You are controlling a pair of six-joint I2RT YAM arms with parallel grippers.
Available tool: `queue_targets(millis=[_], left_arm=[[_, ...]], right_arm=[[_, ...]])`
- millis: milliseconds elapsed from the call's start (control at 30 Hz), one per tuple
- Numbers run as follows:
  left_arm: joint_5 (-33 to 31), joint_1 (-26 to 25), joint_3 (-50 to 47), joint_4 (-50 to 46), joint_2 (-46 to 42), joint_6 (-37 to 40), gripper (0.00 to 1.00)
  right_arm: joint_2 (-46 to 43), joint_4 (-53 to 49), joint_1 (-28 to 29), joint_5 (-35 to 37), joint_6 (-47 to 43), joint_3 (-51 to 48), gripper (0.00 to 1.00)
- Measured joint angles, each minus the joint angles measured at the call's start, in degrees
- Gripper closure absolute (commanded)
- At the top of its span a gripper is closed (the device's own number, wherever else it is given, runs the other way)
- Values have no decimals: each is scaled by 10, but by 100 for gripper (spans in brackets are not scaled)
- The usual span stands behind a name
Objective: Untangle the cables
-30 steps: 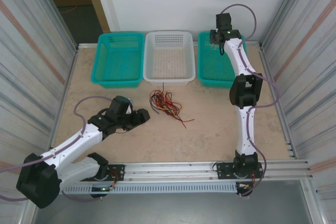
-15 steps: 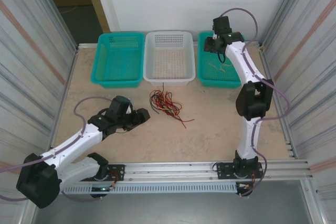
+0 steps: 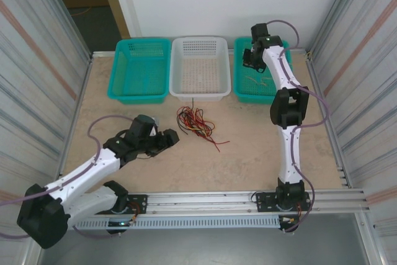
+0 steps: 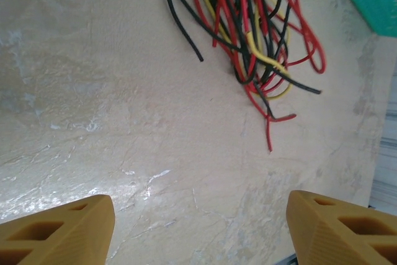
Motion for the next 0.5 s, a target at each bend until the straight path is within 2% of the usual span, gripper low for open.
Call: queue_targets(millis=[200,500], left_arm=[[2,-7,34,8,69,1,27],[2,-7,50,28,75,0,27]], right_arm=[[35,-15,7,-30,2,0,77],[41,-13,13,-80,-1,12,73]])
